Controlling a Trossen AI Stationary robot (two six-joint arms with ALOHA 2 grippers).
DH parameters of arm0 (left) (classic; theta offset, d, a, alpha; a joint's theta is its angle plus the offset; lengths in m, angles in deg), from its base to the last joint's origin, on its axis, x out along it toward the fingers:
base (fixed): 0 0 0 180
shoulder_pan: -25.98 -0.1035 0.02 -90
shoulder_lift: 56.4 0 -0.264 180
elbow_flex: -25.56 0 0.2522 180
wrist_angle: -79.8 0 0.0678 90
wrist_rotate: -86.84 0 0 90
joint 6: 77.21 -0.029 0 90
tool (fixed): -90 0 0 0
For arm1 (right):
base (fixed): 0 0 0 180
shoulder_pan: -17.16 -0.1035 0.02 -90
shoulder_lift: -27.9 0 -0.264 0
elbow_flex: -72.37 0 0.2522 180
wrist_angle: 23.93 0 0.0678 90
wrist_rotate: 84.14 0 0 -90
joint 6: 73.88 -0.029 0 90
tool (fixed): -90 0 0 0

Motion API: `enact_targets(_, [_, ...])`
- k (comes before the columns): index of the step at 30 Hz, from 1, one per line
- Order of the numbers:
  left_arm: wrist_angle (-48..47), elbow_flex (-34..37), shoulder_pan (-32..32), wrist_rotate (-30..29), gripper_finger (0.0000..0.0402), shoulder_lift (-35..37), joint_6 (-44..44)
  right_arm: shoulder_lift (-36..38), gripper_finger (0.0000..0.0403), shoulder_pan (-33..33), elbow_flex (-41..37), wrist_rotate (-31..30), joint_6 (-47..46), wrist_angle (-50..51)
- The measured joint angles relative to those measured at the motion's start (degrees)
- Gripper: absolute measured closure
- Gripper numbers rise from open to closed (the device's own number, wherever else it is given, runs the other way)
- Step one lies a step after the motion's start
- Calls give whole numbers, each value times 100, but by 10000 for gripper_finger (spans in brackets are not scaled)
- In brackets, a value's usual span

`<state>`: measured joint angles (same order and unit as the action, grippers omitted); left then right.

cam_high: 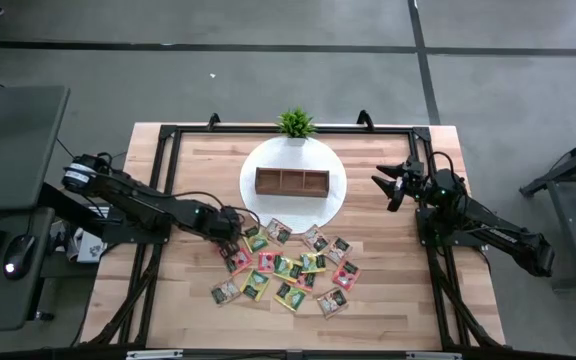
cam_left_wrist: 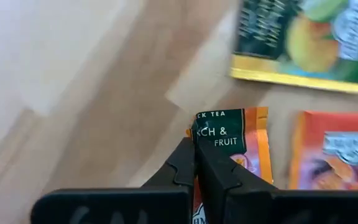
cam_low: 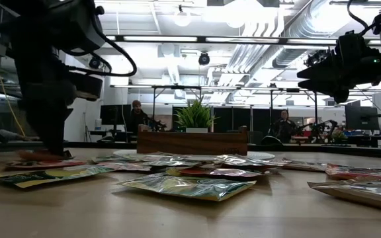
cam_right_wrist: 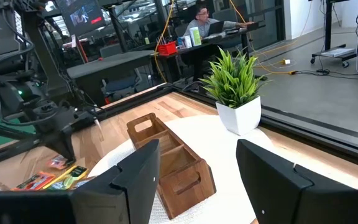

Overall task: Pick & Place Tea
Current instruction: Put the orange tea bag into the left section of the wooden organizer

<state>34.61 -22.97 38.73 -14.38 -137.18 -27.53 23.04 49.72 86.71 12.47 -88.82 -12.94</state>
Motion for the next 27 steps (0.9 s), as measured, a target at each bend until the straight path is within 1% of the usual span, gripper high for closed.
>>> enact_targets(3, [-177,31,-4,-462,401,264,268,0,194,0,0,1,0,0])
enact_targets(7, [-119,16,-4,-1238,401,657,585,0,194,0,-1,1,0,0])
enact_targets(13, [431,0,-4,-2256,401,963,609,0,194,0,-1,-2,0,2])
enact_targets(16, [959,-3,-2,-2811,401,975,438,0,194,2,1,1,0,2])
enact_targets(21, [1867,-15,-4,-3945,401,861,249,0,194,0,0,1,0,2])
enact_targets(24, [2217,-15,-4,-4604,401,669,247,0,194,2,1,1,0,2])
enact_targets(27, [2435,-15,-5,-5028,401,494,314,0,194,0,1,1,0,0])
